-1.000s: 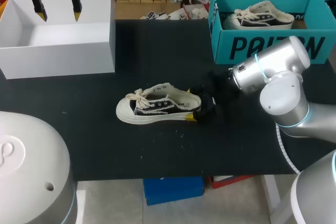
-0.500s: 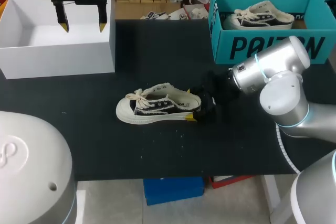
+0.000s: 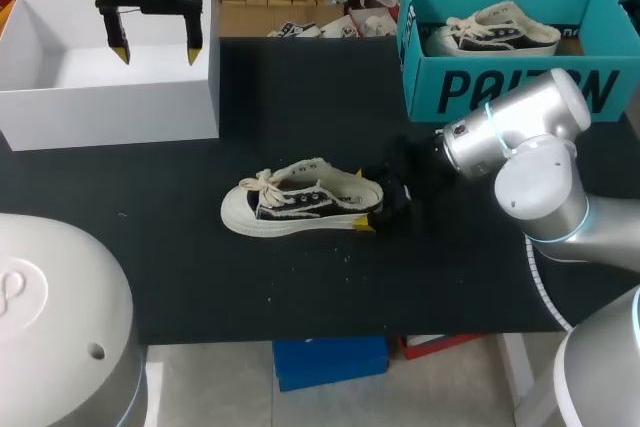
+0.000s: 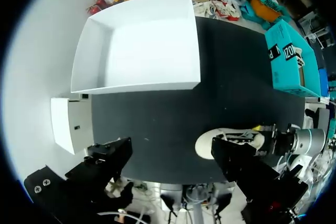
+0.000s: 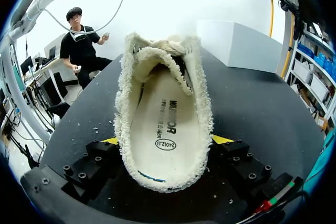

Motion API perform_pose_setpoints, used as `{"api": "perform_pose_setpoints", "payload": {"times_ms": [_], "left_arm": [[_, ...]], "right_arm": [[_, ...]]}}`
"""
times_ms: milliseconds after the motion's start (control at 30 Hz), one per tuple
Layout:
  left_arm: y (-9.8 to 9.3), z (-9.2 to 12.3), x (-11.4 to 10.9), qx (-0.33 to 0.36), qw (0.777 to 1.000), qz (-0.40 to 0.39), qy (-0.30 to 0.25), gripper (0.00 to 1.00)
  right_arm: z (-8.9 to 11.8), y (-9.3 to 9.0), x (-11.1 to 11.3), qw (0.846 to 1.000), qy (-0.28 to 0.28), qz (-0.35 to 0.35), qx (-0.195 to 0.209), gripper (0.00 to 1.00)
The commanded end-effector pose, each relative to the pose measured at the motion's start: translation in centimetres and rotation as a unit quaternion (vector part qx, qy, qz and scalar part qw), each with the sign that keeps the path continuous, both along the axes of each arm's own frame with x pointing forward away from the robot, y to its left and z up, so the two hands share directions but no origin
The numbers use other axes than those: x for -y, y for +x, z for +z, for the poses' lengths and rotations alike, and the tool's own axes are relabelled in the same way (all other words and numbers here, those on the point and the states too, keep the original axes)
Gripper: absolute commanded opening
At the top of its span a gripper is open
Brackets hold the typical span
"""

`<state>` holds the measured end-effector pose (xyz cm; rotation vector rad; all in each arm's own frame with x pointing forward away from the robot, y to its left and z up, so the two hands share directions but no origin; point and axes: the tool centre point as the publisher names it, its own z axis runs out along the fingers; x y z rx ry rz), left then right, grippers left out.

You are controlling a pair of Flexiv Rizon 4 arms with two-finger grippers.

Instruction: Take the shoe out of the shoebox, open the shoe tongue, remove and reinsert the insole, then place the shoe into the shoebox

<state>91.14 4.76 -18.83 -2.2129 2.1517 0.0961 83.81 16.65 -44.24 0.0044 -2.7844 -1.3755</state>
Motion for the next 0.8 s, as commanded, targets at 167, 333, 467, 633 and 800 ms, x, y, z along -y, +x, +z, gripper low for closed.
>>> {"api": "perform_pose_setpoints", "payload": {"times_ms": [167, 333, 467, 633, 800], "left_arm": [[-3.0, -1.7, 4.0, -0.006, 0.999, -0.030, 0.023, 1.00], [-4.6, -3.1, 6.2, -0.019, 0.998, -0.048, 0.027, 1.00], [-5.6, -4.3, 8.1, -0.031, 0.997, -0.061, 0.028, 1.00], [-6.3, -5.6, 10.1, -0.048, 0.996, -0.065, 0.023, 1.00], [-7.0, -6.3, 11.6, -0.060, 0.995, -0.076, 0.008, 1.00]], "right_arm": [[-0.4, 0.1, -0.4, 1.000, -0.001, -0.001, 0.000, 0.00], [-0.4, 0.1, -0.4, 1.000, -0.001, -0.001, 0.000, 0.00], [-0.4, 0.1, -0.4, 1.000, -0.001, -0.001, 0.000, 0.00], [-0.4, 0.1, -0.4, 1.000, -0.001, -0.001, 0.000, 0.00], [-0.4, 0.1, -0.4, 1.000, -0.001, -0.001, 0.000, 0.00]]}}
